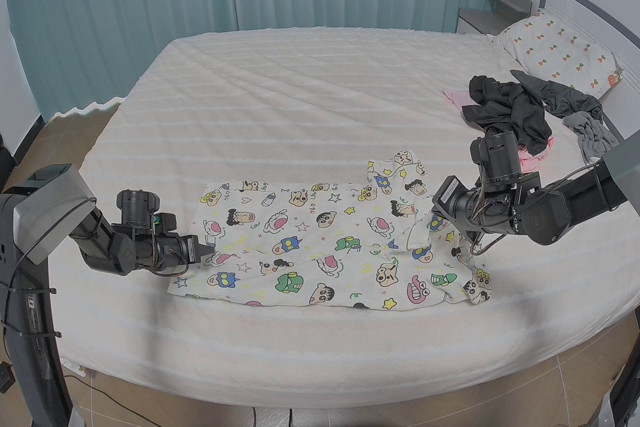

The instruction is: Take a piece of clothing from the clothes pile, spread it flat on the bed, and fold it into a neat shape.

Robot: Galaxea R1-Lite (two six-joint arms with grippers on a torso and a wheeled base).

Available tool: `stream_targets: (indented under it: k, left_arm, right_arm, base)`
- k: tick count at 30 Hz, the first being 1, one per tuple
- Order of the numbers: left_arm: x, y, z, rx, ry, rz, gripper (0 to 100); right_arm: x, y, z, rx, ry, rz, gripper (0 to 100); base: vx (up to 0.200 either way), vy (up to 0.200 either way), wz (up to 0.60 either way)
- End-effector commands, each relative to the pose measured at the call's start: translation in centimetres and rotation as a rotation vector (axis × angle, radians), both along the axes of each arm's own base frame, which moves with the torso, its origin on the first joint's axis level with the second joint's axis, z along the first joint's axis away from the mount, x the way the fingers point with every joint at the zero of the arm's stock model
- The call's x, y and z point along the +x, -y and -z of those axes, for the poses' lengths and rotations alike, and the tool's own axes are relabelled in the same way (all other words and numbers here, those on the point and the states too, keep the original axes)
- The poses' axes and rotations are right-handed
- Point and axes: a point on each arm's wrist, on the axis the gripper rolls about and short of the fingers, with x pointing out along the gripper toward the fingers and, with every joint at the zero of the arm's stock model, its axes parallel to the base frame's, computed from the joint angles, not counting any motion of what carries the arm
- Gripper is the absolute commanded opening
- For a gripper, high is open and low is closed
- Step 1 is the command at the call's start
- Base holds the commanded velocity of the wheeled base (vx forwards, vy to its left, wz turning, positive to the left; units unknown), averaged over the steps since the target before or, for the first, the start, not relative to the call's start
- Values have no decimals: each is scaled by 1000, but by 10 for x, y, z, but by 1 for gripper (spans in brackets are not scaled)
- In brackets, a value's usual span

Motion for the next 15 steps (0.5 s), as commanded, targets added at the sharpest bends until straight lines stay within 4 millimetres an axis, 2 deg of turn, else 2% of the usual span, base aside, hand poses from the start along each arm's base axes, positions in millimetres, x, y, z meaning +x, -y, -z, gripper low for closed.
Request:
stream_targets:
  k: [1, 9, 15]
  left_arm:
    - [-3, -2, -3, -1, -1, -6, 0]
    - [-10, -16, -26, 11, 42, -53, 0]
    - [-14, -17, -30, 29, 15, -68, 0]
  right_arm:
    - [0, 0, 0, 0, 0, 0, 0]
    - [0, 0, -2, 2, 7, 1, 0]
    - [1, 0, -3, 8, 20, 1, 0]
  base:
    - [0, 0, 0]
    - [0, 0, 0]
    - [0, 0, 0]
